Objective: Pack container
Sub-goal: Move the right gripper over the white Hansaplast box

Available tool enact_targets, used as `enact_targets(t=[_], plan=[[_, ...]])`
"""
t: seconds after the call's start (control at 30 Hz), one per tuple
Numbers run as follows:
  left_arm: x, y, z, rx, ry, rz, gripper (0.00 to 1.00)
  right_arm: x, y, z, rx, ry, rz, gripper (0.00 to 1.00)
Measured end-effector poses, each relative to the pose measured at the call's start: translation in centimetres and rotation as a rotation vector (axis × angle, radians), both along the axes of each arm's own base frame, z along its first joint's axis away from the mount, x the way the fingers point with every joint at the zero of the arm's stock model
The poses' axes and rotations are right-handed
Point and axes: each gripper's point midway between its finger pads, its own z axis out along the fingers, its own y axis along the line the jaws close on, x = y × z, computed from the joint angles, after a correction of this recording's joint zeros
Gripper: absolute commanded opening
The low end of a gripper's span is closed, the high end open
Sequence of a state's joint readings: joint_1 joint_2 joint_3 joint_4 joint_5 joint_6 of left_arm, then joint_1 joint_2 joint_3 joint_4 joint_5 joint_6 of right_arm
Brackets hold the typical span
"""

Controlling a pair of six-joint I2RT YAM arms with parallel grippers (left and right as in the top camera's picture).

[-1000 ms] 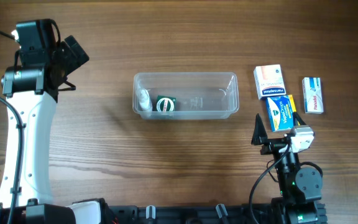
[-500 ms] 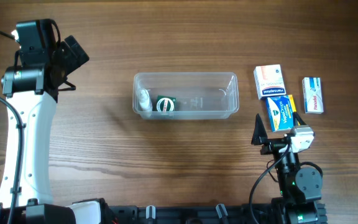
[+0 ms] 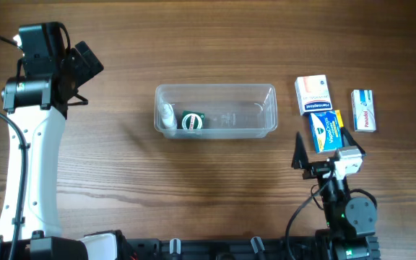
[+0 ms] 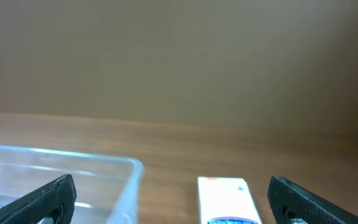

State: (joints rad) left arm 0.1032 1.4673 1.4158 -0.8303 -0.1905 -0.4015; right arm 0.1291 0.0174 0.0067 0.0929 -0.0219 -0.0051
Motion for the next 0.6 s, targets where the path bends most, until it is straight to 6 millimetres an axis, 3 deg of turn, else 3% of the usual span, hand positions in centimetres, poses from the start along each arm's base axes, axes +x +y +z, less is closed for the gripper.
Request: enact_targets(t=[0.17, 0.23, 0.47, 0.6], plan=[[0.0, 0.0, 0.0, 0.000, 0.000, 0.000, 1.00, -0.2, 0.8, -1.3, 0.138, 0.109, 0.055, 1.00], [0.0, 0.0, 0.0, 0.000, 0.000, 0.000, 1.00, -0.5, 0.8, -0.9, 0.167, 0.138, 0.053, 1.00], [0.0, 0.0, 0.0, 0.000, 0.000, 0.000, 1.00, -1.1, 0.5, 4.1, 0.149, 0.252, 0.032, 1.00], [0.0, 0.0, 0.0, 0.000, 0.000, 0.000, 1.00, -0.8, 0.5, 5.8, 0.097, 0.461, 0.014, 1.00]])
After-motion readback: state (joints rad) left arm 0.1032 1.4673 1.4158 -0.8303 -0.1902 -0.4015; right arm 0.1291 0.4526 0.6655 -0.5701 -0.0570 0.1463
